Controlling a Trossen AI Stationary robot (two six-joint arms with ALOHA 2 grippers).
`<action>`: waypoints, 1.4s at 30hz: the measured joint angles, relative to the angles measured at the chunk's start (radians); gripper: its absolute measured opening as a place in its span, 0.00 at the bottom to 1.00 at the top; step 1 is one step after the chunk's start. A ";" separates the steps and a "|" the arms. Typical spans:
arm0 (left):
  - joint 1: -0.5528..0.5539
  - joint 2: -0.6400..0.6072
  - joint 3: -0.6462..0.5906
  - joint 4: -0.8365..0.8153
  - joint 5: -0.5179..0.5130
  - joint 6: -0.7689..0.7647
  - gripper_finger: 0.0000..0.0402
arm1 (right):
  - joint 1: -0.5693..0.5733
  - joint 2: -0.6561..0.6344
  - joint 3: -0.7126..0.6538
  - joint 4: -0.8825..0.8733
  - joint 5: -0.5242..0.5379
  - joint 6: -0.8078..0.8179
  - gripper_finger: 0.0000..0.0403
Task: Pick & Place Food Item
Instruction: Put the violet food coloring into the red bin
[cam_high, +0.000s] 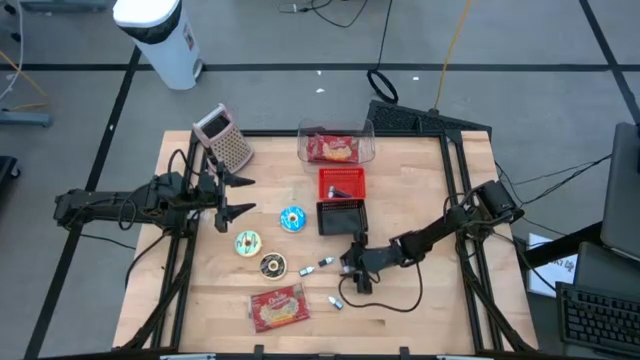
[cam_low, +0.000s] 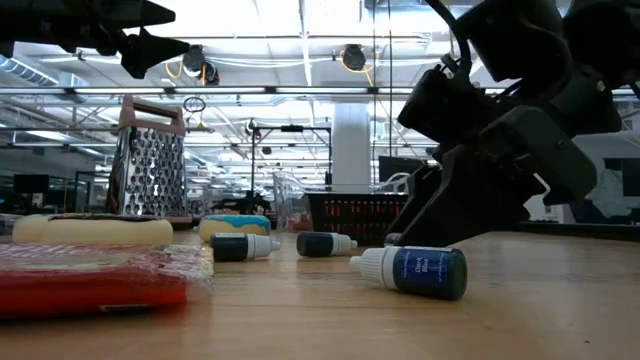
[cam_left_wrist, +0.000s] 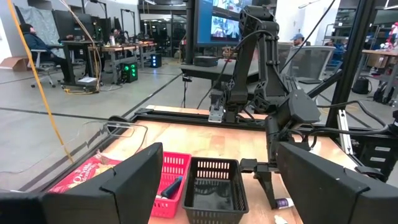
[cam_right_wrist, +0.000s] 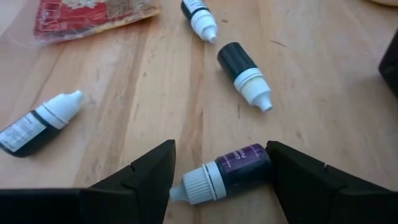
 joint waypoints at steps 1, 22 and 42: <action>0.000 0.000 0.000 0.000 0.000 0.000 0.77 | 0.000 0.000 0.000 0.000 -0.011 0.000 0.58; 0.000 0.000 0.000 0.000 0.000 0.000 0.77 | 0.003 -0.002 0.001 -0.057 -0.033 -0.083 0.56; 0.000 0.000 0.000 0.000 0.000 0.000 0.77 | 0.010 -0.123 -0.004 -0.091 -0.053 -0.154 0.54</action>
